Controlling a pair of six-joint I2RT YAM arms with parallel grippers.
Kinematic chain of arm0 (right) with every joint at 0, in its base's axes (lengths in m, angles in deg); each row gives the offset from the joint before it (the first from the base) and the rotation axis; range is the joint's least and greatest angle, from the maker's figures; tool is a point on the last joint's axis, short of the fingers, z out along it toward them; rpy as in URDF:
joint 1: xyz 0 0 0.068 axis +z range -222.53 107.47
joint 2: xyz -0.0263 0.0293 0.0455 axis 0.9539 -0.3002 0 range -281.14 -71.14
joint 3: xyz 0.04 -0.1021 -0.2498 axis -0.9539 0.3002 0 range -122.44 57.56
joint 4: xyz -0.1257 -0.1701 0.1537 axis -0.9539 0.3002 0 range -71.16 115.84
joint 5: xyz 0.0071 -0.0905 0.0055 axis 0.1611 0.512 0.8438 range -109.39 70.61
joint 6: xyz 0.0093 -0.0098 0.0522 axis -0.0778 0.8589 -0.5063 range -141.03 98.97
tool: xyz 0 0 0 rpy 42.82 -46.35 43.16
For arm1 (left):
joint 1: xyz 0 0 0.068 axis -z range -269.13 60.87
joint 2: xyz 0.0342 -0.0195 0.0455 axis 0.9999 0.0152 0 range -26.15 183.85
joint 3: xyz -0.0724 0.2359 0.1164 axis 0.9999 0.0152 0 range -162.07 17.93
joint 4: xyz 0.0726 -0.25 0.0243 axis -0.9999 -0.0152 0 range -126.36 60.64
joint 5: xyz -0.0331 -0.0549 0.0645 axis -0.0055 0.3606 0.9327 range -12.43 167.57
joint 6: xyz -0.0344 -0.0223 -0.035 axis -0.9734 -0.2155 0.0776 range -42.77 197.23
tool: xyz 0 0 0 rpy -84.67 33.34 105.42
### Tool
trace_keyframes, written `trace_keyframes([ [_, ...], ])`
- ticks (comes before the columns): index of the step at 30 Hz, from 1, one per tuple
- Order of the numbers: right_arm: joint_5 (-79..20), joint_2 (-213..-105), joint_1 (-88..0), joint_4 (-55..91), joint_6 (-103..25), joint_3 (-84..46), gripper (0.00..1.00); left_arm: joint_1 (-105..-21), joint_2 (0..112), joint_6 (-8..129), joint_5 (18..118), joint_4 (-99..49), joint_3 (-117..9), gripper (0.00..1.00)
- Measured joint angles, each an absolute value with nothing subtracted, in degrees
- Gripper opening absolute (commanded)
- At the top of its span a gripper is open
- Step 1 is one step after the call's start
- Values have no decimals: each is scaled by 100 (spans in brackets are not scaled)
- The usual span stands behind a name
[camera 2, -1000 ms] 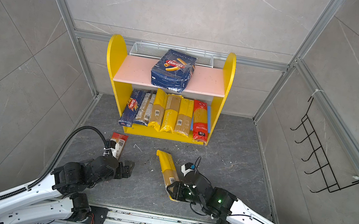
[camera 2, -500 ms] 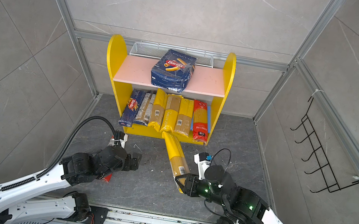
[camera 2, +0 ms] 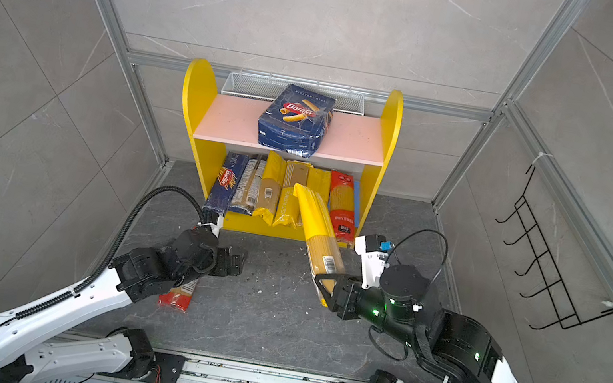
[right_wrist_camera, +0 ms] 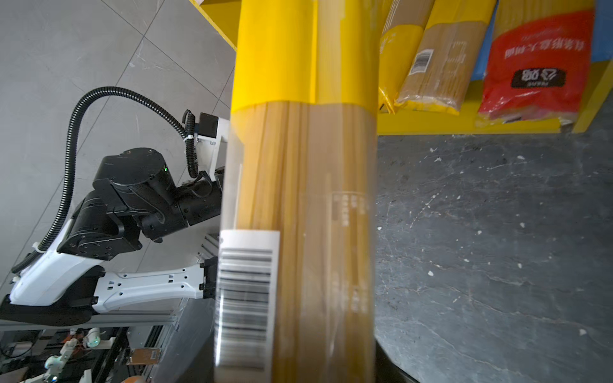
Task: Place and organize the pasta boxes and bags onto the shelf
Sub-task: 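Lift the yellow spaghetti bag upright with the right gripper toward the shelf, then raise the yellow bag beside the pink top shelf with the right gripper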
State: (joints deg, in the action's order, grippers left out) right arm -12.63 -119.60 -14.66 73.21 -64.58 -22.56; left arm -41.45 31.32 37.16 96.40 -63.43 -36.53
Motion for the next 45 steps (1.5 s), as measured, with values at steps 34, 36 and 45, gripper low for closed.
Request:
trace_keyframes([
  [34, -2701, -16614, -5241, 8558, -5129, -8240, 0, -5187, 3189, 4277, 8572, -5755, -3843, 100],
  [36, -3018, -17023, -5549, 8545, -5149, -8588, 0, -5288, 3084, 4282, 8521, -5755, -3795, 100],
  [45, -3866, -18225, -5982, 8510, -5230, -9366, 0, -5570, 2959, 4297, 8445, -5777, -3668, 100],
])
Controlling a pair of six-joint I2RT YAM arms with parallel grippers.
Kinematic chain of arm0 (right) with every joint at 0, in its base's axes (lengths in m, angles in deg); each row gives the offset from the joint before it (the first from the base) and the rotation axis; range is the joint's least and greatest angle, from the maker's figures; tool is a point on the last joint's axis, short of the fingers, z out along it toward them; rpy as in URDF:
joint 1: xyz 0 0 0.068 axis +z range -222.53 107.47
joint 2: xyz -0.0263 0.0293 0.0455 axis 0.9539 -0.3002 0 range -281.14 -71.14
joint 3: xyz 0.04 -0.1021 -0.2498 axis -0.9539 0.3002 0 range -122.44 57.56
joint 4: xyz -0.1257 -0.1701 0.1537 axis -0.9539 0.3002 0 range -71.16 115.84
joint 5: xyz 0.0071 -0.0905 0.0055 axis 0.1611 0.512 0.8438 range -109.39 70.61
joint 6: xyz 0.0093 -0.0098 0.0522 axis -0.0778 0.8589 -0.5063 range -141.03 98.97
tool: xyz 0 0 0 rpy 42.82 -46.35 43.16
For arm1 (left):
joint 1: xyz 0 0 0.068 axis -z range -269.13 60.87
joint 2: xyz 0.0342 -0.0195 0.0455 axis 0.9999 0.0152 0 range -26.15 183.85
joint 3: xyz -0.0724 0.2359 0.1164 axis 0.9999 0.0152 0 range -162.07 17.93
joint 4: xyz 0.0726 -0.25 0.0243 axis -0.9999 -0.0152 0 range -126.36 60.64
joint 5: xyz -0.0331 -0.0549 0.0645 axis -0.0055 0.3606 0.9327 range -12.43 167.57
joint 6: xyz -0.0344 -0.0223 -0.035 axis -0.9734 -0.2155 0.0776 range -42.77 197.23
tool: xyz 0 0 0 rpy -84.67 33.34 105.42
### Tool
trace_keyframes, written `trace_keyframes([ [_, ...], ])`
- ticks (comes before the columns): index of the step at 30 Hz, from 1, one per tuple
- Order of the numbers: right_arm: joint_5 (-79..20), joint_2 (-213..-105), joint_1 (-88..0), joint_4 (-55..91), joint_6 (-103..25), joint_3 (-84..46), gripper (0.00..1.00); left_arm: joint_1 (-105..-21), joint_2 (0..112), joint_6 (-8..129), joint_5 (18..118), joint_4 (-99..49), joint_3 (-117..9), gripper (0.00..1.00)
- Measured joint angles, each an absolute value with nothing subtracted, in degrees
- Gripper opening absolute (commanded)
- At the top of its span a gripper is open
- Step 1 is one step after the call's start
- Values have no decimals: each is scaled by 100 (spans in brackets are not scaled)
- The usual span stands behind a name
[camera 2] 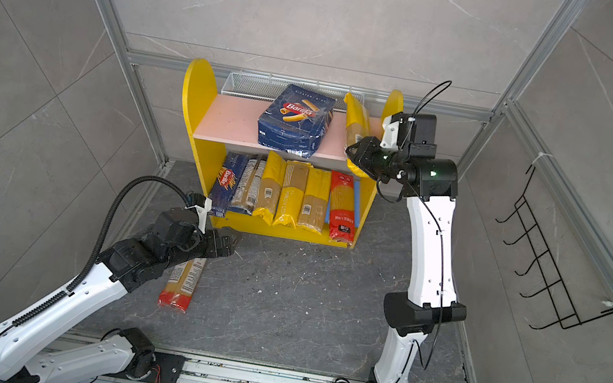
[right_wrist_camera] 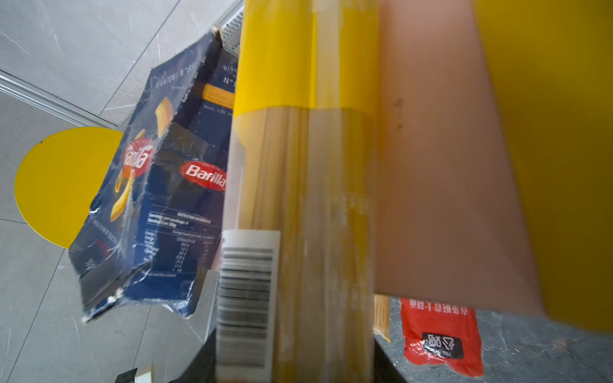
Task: Place and organize the pasta boxes and bags onto the shelf
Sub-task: 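Raise the yellow bag beside the pink top shelf with the right gripper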
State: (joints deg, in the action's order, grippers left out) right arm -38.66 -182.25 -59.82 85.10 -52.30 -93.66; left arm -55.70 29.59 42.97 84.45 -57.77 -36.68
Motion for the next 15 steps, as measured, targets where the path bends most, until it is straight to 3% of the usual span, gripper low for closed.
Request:
trace_keyframes([
  [8, -3693, -18334, -5986, 8495, -4895, -9536, 2, -5675, 3010, 4301, 8401, -5777, -3668, 100],
  [13, -3671, -18351, -5982, 8488, -4744, -9536, 25, -5703, 3158, 4301, 8318, -5772, -3668, 100],
  [15, -3669, -18351, -5982, 8488, -4718, -9536, 29, -5703, 3189, 4301, 8305, -5772, -3668, 100],
])
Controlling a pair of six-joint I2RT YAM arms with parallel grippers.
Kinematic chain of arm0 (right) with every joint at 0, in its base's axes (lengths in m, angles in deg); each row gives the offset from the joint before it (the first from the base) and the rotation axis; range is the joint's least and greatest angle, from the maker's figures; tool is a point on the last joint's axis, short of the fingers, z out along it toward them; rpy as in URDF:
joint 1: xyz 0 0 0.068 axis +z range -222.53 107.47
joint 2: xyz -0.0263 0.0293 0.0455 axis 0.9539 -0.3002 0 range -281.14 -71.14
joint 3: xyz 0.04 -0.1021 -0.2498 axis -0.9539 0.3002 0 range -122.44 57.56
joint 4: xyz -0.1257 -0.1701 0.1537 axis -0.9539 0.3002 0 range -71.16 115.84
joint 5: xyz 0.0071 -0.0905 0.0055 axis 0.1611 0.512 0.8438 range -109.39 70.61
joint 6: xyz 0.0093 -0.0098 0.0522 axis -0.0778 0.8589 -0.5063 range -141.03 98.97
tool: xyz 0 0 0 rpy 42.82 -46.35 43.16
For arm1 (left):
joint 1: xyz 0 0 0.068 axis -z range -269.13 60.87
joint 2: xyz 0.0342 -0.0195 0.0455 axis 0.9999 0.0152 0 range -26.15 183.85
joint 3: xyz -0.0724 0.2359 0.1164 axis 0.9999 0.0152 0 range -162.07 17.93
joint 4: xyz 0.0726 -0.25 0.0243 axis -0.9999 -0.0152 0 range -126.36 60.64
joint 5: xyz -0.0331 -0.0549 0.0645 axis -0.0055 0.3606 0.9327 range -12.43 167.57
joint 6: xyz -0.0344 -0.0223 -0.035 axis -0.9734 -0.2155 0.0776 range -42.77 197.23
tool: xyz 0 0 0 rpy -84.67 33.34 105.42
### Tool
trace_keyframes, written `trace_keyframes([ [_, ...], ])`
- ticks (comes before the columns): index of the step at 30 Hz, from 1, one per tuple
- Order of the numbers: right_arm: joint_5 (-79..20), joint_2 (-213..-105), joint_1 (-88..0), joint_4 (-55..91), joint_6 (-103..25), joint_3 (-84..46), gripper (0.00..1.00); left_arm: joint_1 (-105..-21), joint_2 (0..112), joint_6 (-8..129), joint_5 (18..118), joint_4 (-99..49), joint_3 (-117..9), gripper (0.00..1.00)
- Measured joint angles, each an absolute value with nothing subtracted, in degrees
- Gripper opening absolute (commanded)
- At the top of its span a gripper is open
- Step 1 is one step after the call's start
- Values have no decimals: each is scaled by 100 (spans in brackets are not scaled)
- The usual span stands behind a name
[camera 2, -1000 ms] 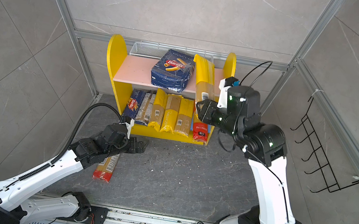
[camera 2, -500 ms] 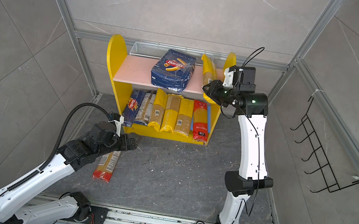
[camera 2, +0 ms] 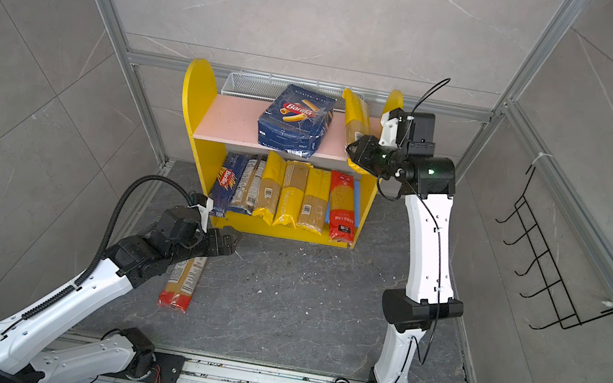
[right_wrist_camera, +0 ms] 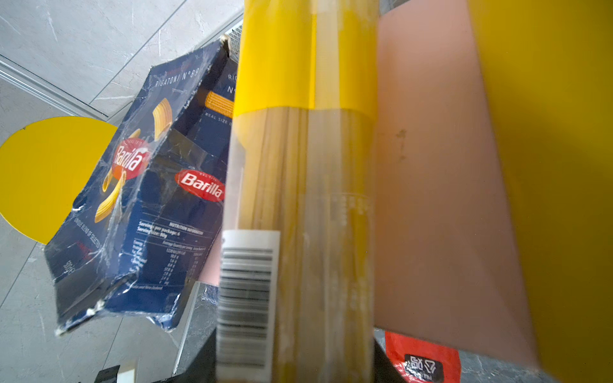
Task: Place and organize the pasta boxes and bags onto the shelf
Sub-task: 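Raise the yellow bag beside the pink top shelf with the right gripper, then release the yellow bag on the top shelf end and withdraw the right gripper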
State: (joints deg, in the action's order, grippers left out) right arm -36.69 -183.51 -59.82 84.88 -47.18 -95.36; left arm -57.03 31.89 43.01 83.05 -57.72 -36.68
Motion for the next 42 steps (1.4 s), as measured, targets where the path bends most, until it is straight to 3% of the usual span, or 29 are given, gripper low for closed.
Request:
trace_keyframes([
  [10, -3540, -18172, -5947, 8281, -4607, -9176, 51, -5732, 3193, 4301, 8294, -5772, -3668, 100],
  [12, -3488, -18091, -5943, 8180, -4559, -9020, 78, -5736, 3193, 4301, 8294, -5772, -3668, 100],
  [13, -3470, -18052, -5943, 8058, -4508, -8957, 80, -5736, 3191, 4301, 8292, -5772, -3668, 100],
  [30, -2989, -17440, -5720, 7590, -4338, -8367, 82, -5860, 2396, 4301, 8364, -6153, -3456, 100],
  [31, -2917, -17304, -5650, 7594, -4283, -8255, 83, -5898, 2352, 4301, 8364, -6194, -3419, 100],
  [32, -2867, -17173, -5586, 7594, -4229, -8161, 98, -5933, 2317, 4299, 8366, -6240, -3384, 100],
  [42, -2600, -15274, -5486, 7428, -3949, -6513, 100, -6160, 1834, 3989, 8768, -6577, -2381, 100],
])
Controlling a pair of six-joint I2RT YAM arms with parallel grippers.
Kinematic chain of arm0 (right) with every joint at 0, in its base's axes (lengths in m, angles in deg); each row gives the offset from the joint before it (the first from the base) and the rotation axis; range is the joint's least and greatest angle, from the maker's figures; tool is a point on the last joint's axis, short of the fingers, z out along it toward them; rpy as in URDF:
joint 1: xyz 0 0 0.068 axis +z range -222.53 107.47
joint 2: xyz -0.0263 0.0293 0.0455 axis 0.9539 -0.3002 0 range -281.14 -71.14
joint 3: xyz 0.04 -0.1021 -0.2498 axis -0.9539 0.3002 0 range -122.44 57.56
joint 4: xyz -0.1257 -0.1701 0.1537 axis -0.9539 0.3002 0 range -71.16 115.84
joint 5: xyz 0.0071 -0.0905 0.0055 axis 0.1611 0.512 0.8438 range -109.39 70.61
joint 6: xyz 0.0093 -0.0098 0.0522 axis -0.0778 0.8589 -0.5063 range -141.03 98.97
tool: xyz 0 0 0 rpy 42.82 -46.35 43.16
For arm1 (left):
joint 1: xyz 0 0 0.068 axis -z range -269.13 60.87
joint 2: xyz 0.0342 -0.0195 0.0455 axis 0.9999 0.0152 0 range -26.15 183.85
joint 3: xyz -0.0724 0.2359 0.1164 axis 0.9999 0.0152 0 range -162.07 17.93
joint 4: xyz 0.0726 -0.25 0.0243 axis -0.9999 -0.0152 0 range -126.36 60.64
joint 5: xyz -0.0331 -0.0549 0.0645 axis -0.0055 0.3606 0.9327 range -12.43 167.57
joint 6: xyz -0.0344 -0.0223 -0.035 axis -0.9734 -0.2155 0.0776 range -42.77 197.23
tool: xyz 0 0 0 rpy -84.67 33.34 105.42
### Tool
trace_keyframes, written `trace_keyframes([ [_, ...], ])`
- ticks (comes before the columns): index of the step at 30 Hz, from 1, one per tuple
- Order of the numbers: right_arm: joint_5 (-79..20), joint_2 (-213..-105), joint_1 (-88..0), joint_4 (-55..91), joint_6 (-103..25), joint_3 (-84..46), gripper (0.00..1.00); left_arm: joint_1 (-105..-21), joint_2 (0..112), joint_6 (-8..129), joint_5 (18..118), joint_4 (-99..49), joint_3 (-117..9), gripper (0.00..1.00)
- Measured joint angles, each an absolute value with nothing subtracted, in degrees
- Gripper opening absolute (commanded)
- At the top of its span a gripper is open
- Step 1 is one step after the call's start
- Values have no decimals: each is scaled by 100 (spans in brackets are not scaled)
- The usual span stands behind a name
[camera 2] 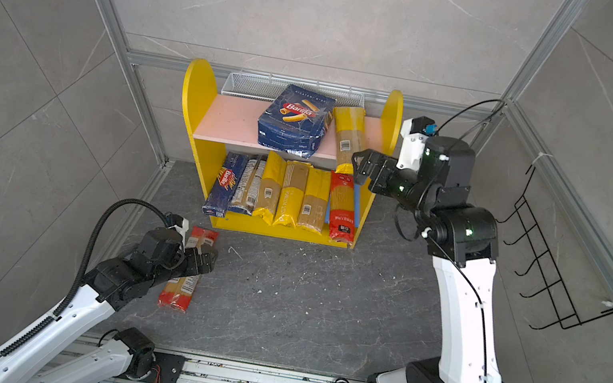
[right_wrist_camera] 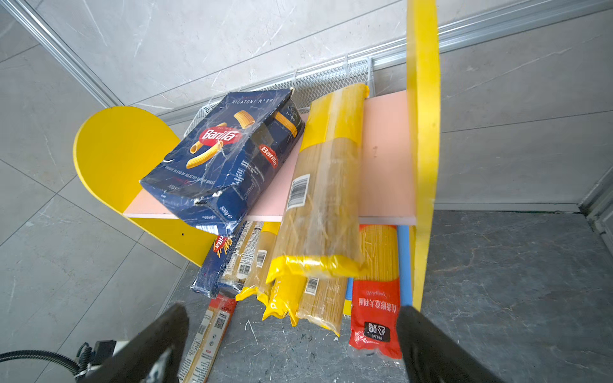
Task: Place and organize the pasta boxes and bags onto the shelf
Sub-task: 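Release the yellow bag on the top shelf end and withdraw the right gripper, then grasp the red-ended spaghetti bag on the floor with the left gripper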
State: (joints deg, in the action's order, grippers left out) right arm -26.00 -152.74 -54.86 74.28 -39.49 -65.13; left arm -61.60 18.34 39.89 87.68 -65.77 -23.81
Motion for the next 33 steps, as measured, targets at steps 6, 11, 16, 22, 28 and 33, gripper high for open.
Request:
trace_keyframes([
  [6, -2668, -14142, -5486, 7251, -3942, -5056, 99, -6225, 1425, 3554, 9079, -6817, -1697, 100],
  [11, -3002, -13202, -5486, 7096, -4049, -3707, 100, -6289, 1565, 3331, 9114, -6789, -1450, 100],
  [16, -3295, -12400, -5486, 7041, -4159, -2516, 100, -6368, 1987, 3130, 9155, -6644, -1192, 100],
  [22, -3588, -11919, -5486, 7002, -4242, -1690, 100, -6378, 2028, 2798, 9505, -6417, -693, 100],
  [28, -3746, -11764, -5486, 7011, -4222, -1381, 100, -6378, 1875, 2485, 9881, -6332, -449, 100],
  [33, -3800, -11657, -5486, 7000, -4174, -1257, 100, -6378, 2009, 2391, 10036, -6247, -449, 100],
])
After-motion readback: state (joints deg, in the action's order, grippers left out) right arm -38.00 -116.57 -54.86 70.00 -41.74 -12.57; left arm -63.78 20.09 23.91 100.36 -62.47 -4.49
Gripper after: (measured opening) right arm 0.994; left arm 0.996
